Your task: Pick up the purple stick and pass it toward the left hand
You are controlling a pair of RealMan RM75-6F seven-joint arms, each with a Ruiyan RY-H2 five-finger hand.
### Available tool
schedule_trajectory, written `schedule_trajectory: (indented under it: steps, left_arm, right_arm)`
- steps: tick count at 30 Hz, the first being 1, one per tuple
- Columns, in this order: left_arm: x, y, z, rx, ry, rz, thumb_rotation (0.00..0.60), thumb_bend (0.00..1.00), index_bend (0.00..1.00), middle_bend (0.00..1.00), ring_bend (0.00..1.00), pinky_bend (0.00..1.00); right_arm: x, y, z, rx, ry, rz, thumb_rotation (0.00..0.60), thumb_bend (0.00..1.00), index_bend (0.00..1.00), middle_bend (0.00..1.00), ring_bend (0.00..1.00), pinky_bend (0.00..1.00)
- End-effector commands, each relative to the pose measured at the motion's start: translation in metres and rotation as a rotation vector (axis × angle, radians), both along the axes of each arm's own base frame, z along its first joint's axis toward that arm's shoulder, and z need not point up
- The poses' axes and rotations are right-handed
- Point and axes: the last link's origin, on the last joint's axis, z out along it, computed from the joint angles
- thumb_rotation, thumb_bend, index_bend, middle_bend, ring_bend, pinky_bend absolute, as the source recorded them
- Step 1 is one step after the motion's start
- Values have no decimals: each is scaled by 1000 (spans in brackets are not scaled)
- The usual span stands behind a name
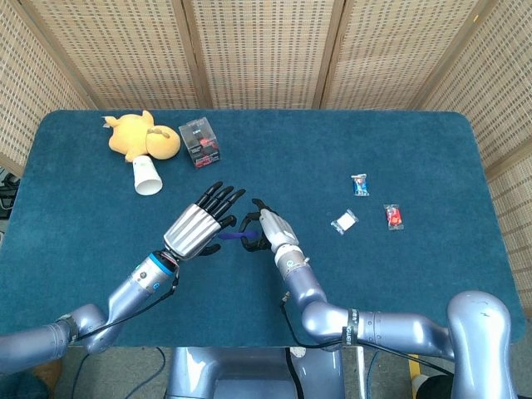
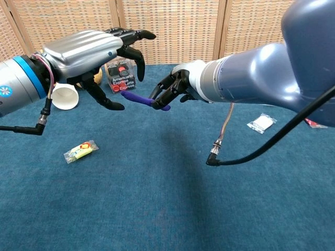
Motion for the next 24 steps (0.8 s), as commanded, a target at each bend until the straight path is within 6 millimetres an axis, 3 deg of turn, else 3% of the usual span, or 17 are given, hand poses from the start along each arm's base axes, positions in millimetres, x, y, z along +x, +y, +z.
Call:
schedule_trajectory:
  steps: [1,5,12,24]
  left_arm:
    - [3,-1,-4,12,2,-14,600,166,471,0,0,0]
    - [6,-1,-11,36,10,-32,600,191,510,0,0,0]
    - [8,0,-19,67,33,-40,600,197,510,0,0,0]
    - [14,2,-32,52,40,-29,600,294,514,0,0,0]
  right_arm:
    - [-1,0,0,2,-3,-3,600,607,662,90,0,0]
    - [-2,1,-1,13,-14,-10,600,610,663,91,0,0]
    - [-3,0,3,6,-16,-7,600,615,663,92,0,0]
    - [-6,0,6,13,-23,-8,600,622,664,92,0,0]
